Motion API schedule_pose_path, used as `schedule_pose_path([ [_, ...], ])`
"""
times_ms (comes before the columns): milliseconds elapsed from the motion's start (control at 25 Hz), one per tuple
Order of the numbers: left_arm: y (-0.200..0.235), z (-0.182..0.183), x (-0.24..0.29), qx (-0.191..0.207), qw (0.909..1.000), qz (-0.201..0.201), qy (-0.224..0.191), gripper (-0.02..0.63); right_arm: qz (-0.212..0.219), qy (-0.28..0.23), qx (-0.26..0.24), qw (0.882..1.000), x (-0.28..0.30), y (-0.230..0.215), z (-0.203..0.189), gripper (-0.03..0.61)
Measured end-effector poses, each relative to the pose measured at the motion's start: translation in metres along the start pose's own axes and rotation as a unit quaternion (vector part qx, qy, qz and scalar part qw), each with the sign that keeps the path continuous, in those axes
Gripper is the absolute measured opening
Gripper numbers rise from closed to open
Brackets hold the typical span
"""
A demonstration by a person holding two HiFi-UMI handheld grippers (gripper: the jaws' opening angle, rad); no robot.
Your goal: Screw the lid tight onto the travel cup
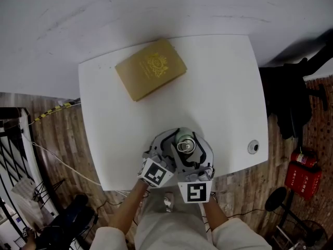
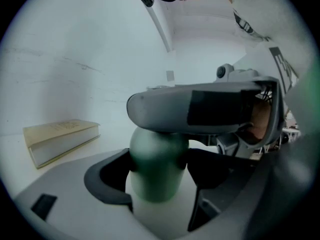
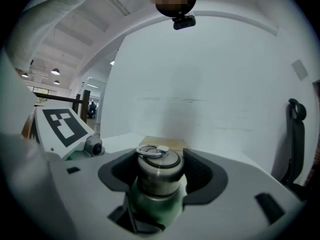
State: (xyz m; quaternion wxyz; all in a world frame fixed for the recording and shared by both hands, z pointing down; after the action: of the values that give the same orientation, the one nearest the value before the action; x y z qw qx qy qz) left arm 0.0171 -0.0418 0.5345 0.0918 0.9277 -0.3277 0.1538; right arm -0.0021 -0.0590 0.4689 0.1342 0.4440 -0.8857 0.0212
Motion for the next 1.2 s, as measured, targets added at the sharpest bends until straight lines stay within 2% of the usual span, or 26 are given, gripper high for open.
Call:
schedule_pose_path([
  [160,0.000,0.000,0.000,0.002,1.0000,0.000,0.000,0.345,-0.034,-0.011,0.028,0.999,0.000,-0.003,0.002,0.259],
  [240,0.000,0.000,-0.001,0.001,1.0000,0.001,0.000,0.345,-0.020,-0.009,0.033,0.999,-0.001,-0.001,-0.001,0.259],
  [320,0.000,0.000,-0.001,0.001,1.0000,0.001,0.000,0.345,0.028,-0.016,0.037,0.999,-0.003,0.005,-0.001,0.260],
  [400,0.000,0.001,0.000,0.001,1.0000,0.000,-0.001,0.345,0.083,-0.034,0.043,0.995,-0.005,0.009,0.003,0.349],
  [480,0.000,0.000,0.000,0.002,1.0000,0.000,-0.001,0.345,0.142,-0.037,0.040,0.988,-0.006,0.013,0.003,0.350],
  [640,0.000,0.002,0.000,0.001,1.0000,0.000,-0.001,0.345,0.264,-0.028,0.003,0.964,-0.009,0.017,0.004,0.350],
  [760,0.000,0.002,0.000,0.001,1.0000,0.000,-0.001,0.345,0.342,-0.023,-0.052,0.938,-0.008,0.018,0.007,0.337],
  [840,0.000,0.000,-0.001,0.004,1.0000,-0.001,-0.001,0.345,0.390,-0.019,-0.064,0.918,-0.008,0.019,0.011,0.337],
  [1080,-0.001,-0.003,-0.001,0.006,1.0000,-0.002,0.000,0.345,0.486,0.012,-0.060,0.872,-0.012,0.021,0.007,0.301],
  [1200,0.000,-0.003,-0.001,0.005,1.0000,-0.001,0.000,0.345,0.504,0.008,-0.079,0.860,-0.012,0.026,0.005,0.298],
])
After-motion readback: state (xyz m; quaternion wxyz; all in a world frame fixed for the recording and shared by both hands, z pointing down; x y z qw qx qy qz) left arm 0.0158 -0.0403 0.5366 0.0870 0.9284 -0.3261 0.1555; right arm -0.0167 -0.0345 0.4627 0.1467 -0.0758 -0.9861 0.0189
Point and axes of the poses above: the fingertips, and each gripper's own axes: x forward along the fingers, y to its left, z out of its top, the point moved 1 cm from there along -x, backward along the fingers, and after that the axes turned 3 degrees about z, right-handed, at the moved point
